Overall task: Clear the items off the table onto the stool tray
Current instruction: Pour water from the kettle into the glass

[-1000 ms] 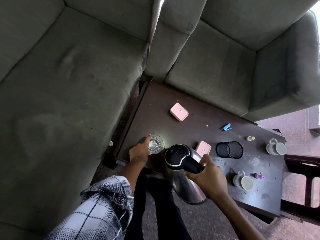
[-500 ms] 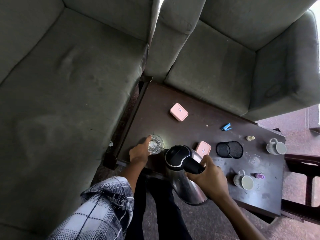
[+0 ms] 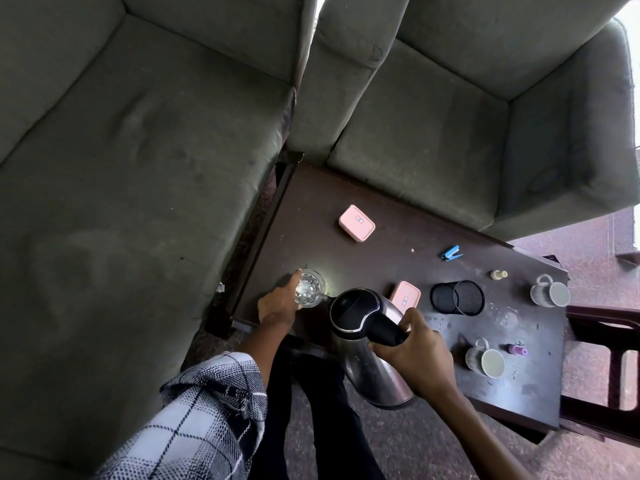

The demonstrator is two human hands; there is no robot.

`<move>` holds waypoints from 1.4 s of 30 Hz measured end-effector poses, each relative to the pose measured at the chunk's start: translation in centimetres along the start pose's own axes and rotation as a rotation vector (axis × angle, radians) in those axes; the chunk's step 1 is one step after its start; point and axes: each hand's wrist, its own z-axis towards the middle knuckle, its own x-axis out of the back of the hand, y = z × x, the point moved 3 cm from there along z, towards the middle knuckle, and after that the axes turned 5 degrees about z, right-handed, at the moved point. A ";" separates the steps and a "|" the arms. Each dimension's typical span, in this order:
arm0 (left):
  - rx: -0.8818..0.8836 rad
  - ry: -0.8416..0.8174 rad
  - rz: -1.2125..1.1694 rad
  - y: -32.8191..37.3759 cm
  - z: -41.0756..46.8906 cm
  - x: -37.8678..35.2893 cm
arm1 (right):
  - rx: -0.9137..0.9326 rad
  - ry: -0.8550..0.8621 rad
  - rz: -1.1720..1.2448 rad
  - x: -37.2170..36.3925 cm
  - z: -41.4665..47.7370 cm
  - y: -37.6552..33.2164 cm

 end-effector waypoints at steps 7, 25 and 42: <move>-0.008 -0.003 0.001 0.0 0.0 -0.1 | 0.009 -0.002 -0.011 0.0 0.0 -0.2; -0.001 0.010 -0.013 -0.2 0.2 -0.2 | 0.028 -0.007 -0.029 -0.2 0.3 0.1; 0.001 -0.025 -0.011 0.0 -0.2 0.3 | 0.051 0.014 -0.040 0.2 0.3 0.1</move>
